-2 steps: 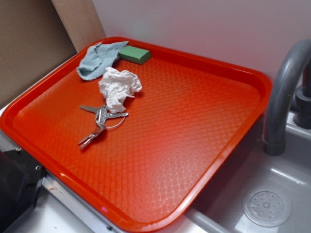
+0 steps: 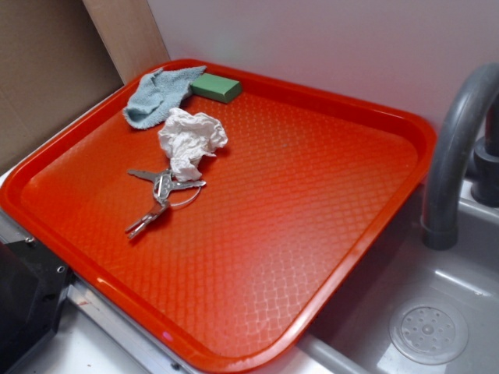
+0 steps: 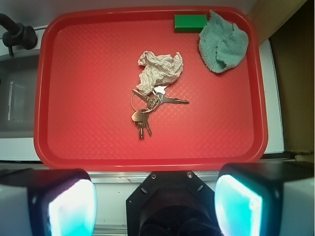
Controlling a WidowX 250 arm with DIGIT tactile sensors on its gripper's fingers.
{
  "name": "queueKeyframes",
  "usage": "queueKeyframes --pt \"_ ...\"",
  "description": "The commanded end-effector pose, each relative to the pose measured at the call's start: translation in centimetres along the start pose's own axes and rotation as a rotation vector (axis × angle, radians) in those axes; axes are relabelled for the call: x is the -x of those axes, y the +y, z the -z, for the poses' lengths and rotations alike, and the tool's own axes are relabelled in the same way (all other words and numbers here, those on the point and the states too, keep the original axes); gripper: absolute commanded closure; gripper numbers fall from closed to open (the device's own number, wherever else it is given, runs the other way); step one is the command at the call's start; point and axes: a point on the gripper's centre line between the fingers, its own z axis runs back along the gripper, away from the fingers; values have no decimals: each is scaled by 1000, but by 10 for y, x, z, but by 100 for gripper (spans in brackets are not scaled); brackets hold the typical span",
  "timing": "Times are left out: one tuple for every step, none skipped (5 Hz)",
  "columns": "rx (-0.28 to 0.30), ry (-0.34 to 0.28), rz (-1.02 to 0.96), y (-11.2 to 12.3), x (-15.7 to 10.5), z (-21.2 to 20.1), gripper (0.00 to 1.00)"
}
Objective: Grab the blue cloth.
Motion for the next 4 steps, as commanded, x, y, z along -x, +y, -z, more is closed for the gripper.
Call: queueKeyframes --pt "-96 -189 -356 61 -64 71 0" --pt "-92 -197 -476 84 -78 108 0" --pt "-50 -147 -525 104 -99 153 0" --pt "-109 -60 -569 115 -99 169 0"
